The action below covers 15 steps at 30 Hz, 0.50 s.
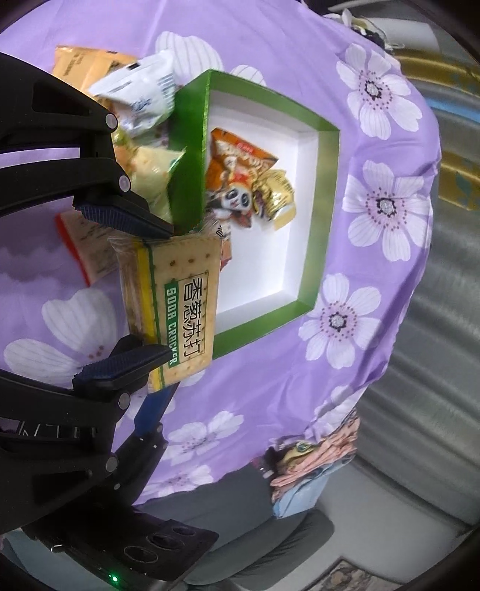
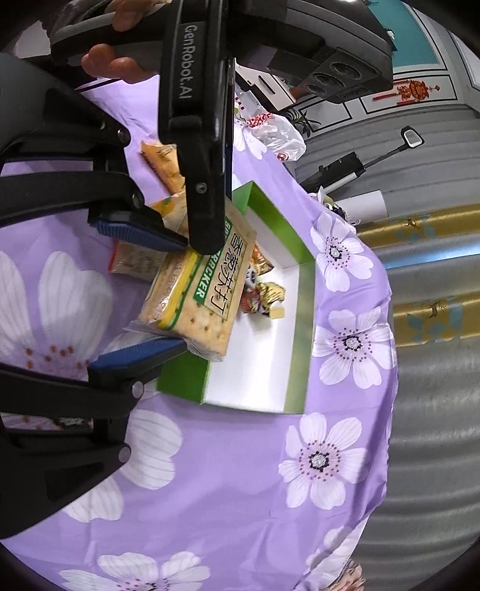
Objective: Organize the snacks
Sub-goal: 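Carry the soda cracker box into the green box and open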
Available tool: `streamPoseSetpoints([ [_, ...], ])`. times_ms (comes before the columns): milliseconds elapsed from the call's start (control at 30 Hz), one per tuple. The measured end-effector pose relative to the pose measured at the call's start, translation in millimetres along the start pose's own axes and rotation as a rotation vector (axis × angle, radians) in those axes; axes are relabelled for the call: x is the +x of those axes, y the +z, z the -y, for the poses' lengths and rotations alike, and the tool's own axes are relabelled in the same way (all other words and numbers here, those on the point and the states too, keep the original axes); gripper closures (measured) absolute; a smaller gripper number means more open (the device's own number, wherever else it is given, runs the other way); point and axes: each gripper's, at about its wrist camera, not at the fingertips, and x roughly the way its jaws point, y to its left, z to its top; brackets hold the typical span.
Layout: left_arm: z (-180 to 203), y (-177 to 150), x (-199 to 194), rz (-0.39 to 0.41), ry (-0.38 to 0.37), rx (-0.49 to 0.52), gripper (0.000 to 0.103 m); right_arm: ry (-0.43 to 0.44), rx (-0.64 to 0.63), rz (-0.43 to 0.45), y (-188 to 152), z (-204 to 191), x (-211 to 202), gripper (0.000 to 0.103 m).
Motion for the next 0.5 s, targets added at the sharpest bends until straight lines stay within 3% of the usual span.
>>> streamPoseSetpoints([
  [233, -19, 28, 10, 0.020, 0.026, -0.018, 0.044, 0.022, -0.009, 0.022, 27, 5, 30, 0.055],
  [500, -50, 51, 42, -0.020, 0.032, -0.086, 0.044, 0.032, 0.015, -0.023, 46, 16, 74, 0.052],
])
